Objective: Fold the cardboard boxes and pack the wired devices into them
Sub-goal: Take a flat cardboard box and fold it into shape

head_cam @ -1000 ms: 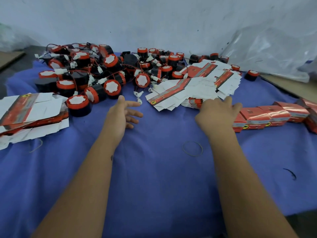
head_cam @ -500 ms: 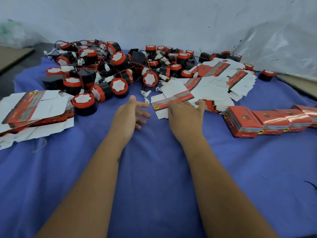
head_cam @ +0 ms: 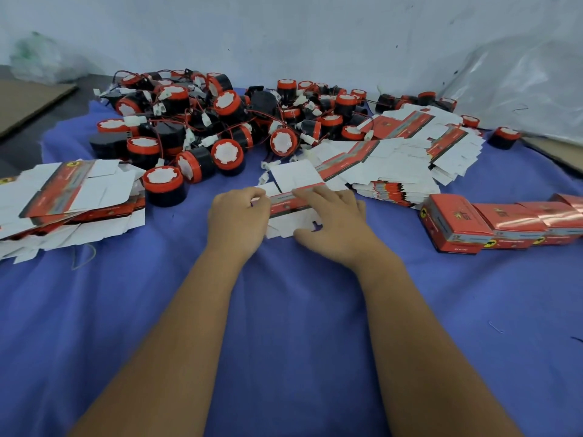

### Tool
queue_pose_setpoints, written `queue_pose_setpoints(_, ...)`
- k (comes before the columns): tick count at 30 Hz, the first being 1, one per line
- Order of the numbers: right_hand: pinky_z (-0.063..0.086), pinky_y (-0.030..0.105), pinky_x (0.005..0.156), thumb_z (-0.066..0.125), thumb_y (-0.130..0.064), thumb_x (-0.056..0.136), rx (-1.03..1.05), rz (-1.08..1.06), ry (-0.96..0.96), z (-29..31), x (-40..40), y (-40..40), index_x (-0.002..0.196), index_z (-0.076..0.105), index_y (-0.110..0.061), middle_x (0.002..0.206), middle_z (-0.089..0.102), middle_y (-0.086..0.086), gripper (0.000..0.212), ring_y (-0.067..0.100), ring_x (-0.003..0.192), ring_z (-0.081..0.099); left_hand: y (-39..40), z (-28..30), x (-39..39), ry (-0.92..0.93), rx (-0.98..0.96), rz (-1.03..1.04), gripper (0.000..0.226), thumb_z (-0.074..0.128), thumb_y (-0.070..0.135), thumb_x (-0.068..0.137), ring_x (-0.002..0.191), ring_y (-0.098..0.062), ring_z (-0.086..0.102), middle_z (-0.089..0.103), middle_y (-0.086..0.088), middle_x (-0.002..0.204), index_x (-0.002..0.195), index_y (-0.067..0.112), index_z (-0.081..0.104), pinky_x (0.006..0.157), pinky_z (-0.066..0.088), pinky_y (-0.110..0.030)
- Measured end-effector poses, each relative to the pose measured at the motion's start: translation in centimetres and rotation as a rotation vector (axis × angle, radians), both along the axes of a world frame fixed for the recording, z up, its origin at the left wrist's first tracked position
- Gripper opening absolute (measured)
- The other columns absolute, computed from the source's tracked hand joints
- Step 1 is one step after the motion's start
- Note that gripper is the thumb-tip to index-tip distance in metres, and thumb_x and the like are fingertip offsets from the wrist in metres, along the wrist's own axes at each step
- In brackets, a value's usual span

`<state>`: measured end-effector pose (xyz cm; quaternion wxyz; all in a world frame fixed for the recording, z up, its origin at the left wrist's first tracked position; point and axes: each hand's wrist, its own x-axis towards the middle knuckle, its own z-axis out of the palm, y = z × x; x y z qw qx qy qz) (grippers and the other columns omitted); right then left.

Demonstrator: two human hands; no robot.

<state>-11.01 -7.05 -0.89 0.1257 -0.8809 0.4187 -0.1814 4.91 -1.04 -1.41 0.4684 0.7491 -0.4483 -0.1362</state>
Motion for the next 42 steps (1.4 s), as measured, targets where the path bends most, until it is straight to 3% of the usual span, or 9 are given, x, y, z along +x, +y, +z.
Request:
queue_pose_setpoints(6,0.032,0.014,0.101,0.072,-0.019,0.083,0.136,0.081,-0.274,0.1,0.4,0.1,0.142,0.047,-0.021,0.137,0.052,-0.002,0.064,0.015,0.124,0.046,0.3,0.6,1.1,0.374,-0.269,0.067,0.043,0.054,-0.003,0.092,0.086,0.015,0.060,0.062,0.012,0.112,0.128,0.019,0.063,0.070,0.047,-0.005)
queue_pose_setpoints(10,0.044,0.028,0.097,0.065,-0.019,0.090,0.089,0.108,-0.273,0.3,0.7,0.5,0.127,0.064,-0.020,0.118,0.067,-0.002,0.037,0.010,0.107,0.055,0.3,0.9,1.5,0.636,-0.371,0.065,0.040,0.056,-0.005,0.094,0.124,-0.017,0.058,0.062,0.000,0.130,0.130,0.014,0.062,0.104,0.050,-0.037)
queue_pose_setpoints(13,0.046,0.036,0.076,0.052,-0.022,0.100,0.042,0.005,-0.288,0.4,0.8,0.7,0.105,0.070,-0.014,0.091,0.068,0.000,0.020,0.017,0.082,0.054,0.4,1.6,1.1,0.767,-0.417,0.010,0.026,0.057,0.002,0.096,0.128,-0.018,0.055,0.059,0.005,0.134,0.108,0.019,0.073,0.110,0.045,-0.044)
queue_pose_setpoints(18,0.029,0.032,0.058,0.043,-0.029,0.102,-0.179,-0.255,-0.305,1.0,0.8,0.6,0.088,0.057,-0.017,0.076,0.056,-0.002,0.023,0.021,0.071,0.047,0.8,1.9,-0.4,0.442,-0.402,-0.304,0.046,0.056,0.029,0.099,0.145,0.005,0.015,0.014,0.012,0.165,0.141,0.042,0.040,0.109,0.029,-0.010)
queue_pose_setpoints(23,0.046,0.044,0.064,0.047,-0.022,0.100,-0.069,-0.387,-0.692,1.6,0.5,0.7,0.080,0.058,-0.002,0.071,0.063,0.008,0.030,0.027,0.072,0.061,0.7,0.3,-0.7,-0.196,-0.178,-0.365,0.111,0.083,0.047,0.067,0.153,-0.014,-0.002,0.006,0.013,0.165,0.149,0.046,0.008,0.121,0.009,-0.034)
queue_pose_setpoints(29,0.055,0.027,0.062,0.055,-0.013,0.096,0.244,-0.289,-1.217,2.7,0.7,1.0,0.076,0.066,-0.006,0.063,0.066,0.003,0.024,0.014,0.059,0.062,0.5,0.2,-0.4,-0.304,-0.413,-0.321,0.070,0.071,0.039,0.086,0.144,-0.023,0.032,0.040,0.009,0.147,0.146,0.021,0.040,0.118,0.026,-0.048)
queue_pose_setpoints(33,0.048,0.016,0.074,0.059,-0.026,0.096,0.350,-0.048,-1.275,2.9,0.9,1.5,0.097,0.066,-0.022,0.094,0.068,-0.010,0.009,0.005,0.086,0.062,0.9,1.2,-1.1,0.078,-0.483,-0.406,0.050,0.064,0.044,0.085,0.126,-0.005,0.052,0.060,0.020,0.128,0.132,0.030,0.053,0.104,0.044,-0.029)
queue_pose_setpoints(36,0.049,0.025,0.097,0.060,-0.037,0.089,0.429,0.103,-1.144,2.6,1.5,2.0,0.124,0.055,-0.031,0.129,0.060,-0.006,0.037,0.006,0.120,0.056,1.2,1.9,-1.0,0.417,-0.525,-0.439,0.037,0.068,0.034,0.087,0.113,0.001,0.061,0.068,0.024,0.114,0.121,0.037,0.056,0.088,0.050,-0.017)
queue_pose_setpoints(42,0.055,0.029,0.079,0.058,-0.025,0.081,0.590,0.094,-1.161,2.8,2.4,2.8,0.107,0.062,-0.015,0.105,0.069,0.001,0.028,0.014,0.095,0.065,1.3,2.1,-1.4,0.536,-0.530,-0.434,0.039,0.066,0.025,0.087,0.110,-0.005,0.064,0.067,0.013,0.120,0.120,0.038,0.051,0.085,0.053,-0.022)
